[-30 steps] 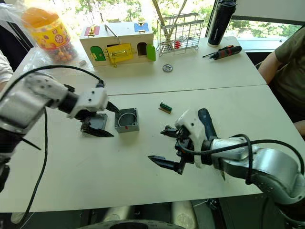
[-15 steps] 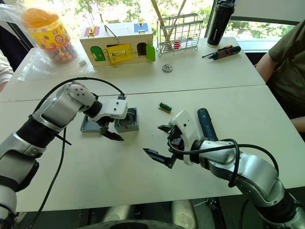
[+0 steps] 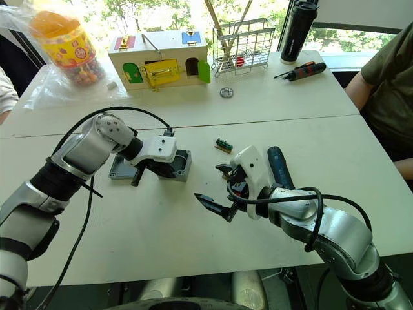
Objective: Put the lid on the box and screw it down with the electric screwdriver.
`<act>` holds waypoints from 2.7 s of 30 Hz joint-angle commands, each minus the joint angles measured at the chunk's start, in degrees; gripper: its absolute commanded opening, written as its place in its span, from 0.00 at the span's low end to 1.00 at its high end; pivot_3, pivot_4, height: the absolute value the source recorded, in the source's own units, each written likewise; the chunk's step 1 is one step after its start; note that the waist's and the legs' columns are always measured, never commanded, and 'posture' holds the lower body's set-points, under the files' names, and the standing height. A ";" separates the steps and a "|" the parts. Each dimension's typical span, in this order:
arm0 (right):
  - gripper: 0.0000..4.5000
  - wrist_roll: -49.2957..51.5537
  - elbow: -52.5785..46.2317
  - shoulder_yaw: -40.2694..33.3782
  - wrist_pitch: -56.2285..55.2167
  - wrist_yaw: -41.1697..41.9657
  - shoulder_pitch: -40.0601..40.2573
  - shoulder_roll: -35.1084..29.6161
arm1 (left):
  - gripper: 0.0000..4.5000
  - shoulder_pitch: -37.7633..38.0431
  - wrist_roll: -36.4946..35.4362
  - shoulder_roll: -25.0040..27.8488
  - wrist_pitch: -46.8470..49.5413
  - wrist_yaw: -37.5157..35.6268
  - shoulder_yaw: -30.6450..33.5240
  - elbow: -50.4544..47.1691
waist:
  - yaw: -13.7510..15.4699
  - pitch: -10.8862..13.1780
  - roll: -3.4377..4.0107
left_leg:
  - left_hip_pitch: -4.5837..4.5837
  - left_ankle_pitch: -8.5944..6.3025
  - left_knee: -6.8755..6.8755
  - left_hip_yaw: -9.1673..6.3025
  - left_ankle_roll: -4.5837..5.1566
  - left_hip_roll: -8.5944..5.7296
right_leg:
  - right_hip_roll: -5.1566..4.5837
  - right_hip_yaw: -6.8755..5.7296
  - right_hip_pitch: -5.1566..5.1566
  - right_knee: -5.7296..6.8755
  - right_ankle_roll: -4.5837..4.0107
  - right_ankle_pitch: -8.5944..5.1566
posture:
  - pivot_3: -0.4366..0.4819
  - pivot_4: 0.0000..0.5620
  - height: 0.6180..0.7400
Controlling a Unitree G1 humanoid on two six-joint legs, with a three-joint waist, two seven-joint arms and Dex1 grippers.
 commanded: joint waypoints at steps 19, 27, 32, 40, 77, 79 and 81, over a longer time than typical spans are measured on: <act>1.00 -0.47 -3.84 -4.42 0.97 -0.29 4.35 0.96 | 0.01 -3.09 -14.38 7.04 -28.93 -9.30 -7.14 0.27 | 0.10 0.01 -0.01 | -0.05 -0.03 0.23 -0.07 0.04 -0.03 | 0.00 -0.02 0.08 0.02 0.00 0.00 | 0.48 0.27 1.00; 1.00 -0.43 -3.48 -4.44 1.51 -0.29 3.89 1.49 | 0.01 -1.13 -9.06 3.81 -33.56 -9.30 -4.97 3.93 | -0.37 0.01 -0.01 | -0.06 -0.09 0.32 -0.07 0.16 -0.02 | 0.04 -0.02 0.10 0.04 0.02 -0.01 | 0.48 0.27 1.00; 1.00 -0.49 -2.87 -4.14 1.66 -0.12 3.26 1.81 | 0.01 -1.57 -7.76 4.16 -36.87 -9.30 -5.35 6.11 | -0.28 0.01 -0.01 | -0.06 -0.09 0.31 -0.06 0.16 -0.01 | 0.05 -0.01 0.08 0.04 0.02 -0.01 | 0.48 0.27 1.00; 1.00 0.22 -2.72 -4.33 2.16 0.24 3.09 2.23 | 0.54 -2.40 -4.27 2.08 -37.44 -8.64 -2.87 9.59 | -0.20 0.01 -0.01 | -0.06 -0.11 0.37 -0.06 0.19 -0.04 | 0.04 -0.01 0.12 0.04 0.02 -0.01 | 0.48 0.27 1.00; 1.00 -9.39 7.11 5.26 -4.17 16.70 -12.19 2.31 | 0.76 11.97 -13.39 6.41 53.72 45.04 27.59 -4.19 | -0.05 0.00 -0.05 | -0.06 -0.12 0.42 -0.04 0.14 -0.12 | -0.09 0.17 -0.28 0.82 0.14 -0.09 | 0.48 0.27 1.00; 1.00 -9.30 6.46 4.69 -3.50 15.64 -11.74 3.25 | 0.76 11.62 -12.88 5.97 52.13 45.32 25.80 -1.89 | -0.07 0.00 -0.05 | -0.07 -0.12 0.42 -0.02 0.13 -0.12 | -0.19 0.19 -0.30 0.82 0.14 -0.09 | 0.48 0.27 1.00; 1.00 -9.28 6.21 4.21 -2.97 14.81 -11.57 3.91 | 0.76 10.72 -12.96 4.78 50.69 45.48 24.94 0.77 | 0.10 0.00 -0.04 | -0.07 -0.12 0.42 -0.02 0.13 -0.13 | -0.20 0.18 -0.29 0.82 0.14 -0.09 | 0.48 0.27 1.00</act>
